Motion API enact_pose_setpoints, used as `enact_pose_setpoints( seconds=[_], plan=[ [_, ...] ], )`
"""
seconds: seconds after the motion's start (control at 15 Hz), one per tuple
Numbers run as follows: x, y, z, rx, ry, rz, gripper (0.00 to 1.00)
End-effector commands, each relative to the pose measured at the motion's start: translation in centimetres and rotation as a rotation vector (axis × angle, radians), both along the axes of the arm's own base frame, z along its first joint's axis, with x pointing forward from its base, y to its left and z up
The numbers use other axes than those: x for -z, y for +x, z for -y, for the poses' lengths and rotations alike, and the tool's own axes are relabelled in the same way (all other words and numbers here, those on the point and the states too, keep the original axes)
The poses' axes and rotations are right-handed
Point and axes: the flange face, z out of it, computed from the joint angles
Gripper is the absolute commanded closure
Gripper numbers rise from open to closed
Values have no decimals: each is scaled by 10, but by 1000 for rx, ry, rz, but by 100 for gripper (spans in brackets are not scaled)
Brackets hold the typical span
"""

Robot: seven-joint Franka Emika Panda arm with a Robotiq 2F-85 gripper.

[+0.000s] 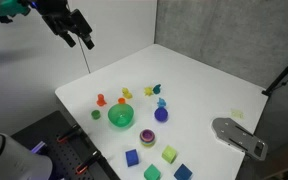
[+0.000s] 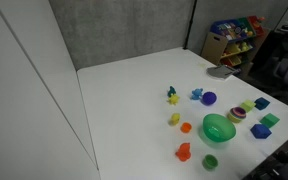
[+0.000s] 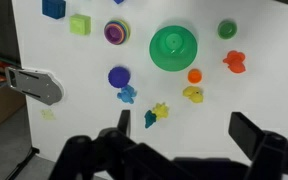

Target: Put the small green bowl in the purple bowl

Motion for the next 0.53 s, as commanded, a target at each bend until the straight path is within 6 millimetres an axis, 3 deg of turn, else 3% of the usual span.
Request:
enact_pose_setpoints(
  seconds=[0.0,0.47],
  plan=[
    [0,0,0,0,0,-1,0],
    [2,7,-3,-3,12,-21,0]
  ],
)
